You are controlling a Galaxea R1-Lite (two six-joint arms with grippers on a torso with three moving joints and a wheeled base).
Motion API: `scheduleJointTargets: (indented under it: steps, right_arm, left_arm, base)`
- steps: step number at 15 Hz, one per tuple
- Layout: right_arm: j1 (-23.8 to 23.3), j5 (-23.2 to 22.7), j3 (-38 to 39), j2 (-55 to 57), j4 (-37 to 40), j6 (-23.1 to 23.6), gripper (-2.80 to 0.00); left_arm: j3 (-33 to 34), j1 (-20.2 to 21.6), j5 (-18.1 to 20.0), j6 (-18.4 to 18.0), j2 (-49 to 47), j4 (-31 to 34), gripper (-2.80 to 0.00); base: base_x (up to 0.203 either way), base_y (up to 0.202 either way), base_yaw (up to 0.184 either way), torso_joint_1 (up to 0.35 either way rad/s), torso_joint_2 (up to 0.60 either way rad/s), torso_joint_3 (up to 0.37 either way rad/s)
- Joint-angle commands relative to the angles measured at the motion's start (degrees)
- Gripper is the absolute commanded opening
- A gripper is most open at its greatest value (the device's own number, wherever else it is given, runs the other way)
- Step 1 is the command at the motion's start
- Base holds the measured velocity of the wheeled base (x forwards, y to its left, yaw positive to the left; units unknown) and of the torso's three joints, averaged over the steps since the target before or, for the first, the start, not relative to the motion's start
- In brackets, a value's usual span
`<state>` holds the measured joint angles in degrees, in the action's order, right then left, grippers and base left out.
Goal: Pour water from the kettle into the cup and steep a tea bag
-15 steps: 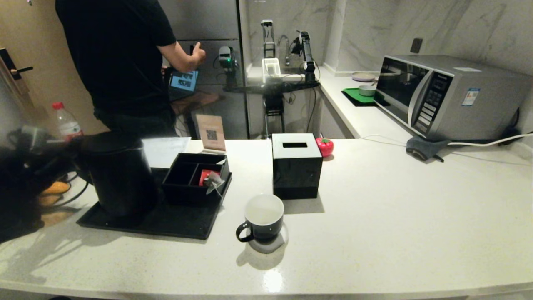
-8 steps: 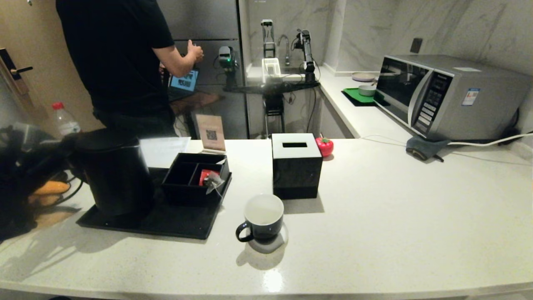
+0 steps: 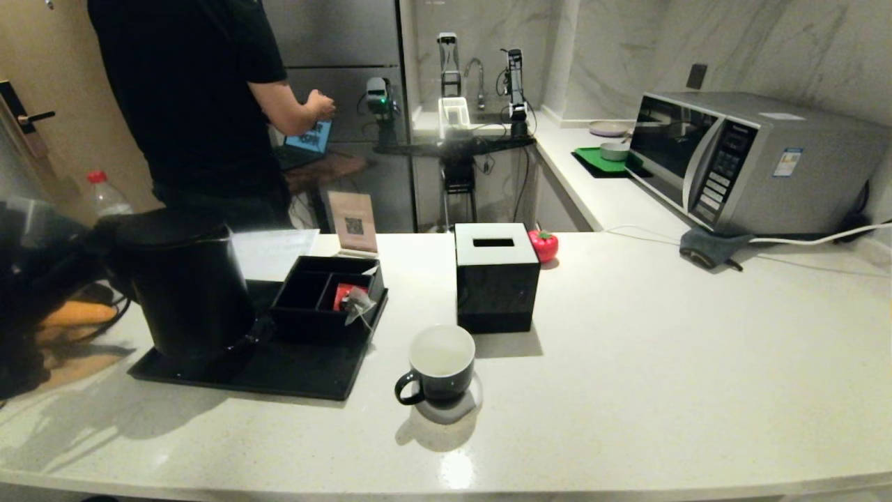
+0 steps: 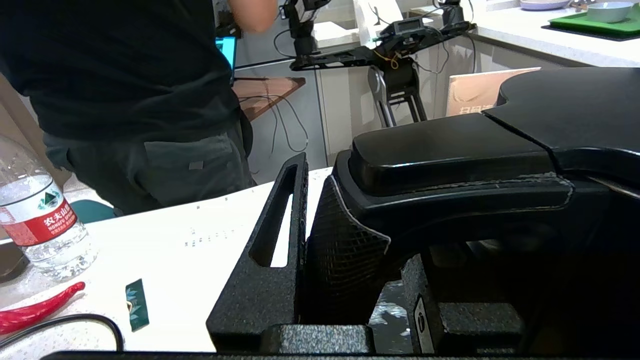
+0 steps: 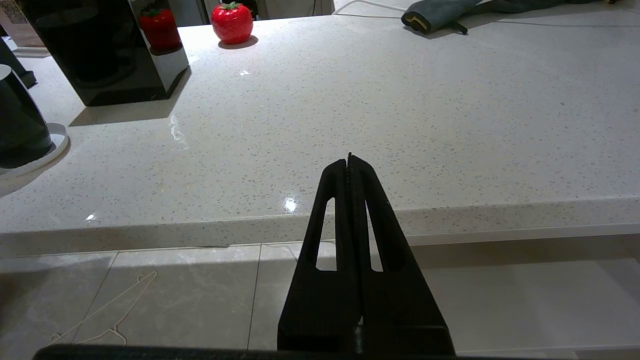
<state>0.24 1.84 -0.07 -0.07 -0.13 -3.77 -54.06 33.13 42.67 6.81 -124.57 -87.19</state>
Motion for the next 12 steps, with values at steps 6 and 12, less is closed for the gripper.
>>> scheduleJointTargets:
  steps: [6,12]
  right_arm:
    - [0.02,0.0,-0.01,0.07,-0.04,-0.01,-2.8]
    - [0.02,0.0,-0.01,0.07,-0.04,-0.01,-2.8]
  left_arm:
    - [3.52,-1.4,0.24,0.05,5.16,-2.77,-2.8]
    - [6.96,-5.09,0.16,0.01,9.02,-2.77,-2.8]
  base:
    - [0.0,0.0,0.0,0.0,0.0,0.0]
    - [0.0,0.0,0.0,0.0,0.0,0.0]
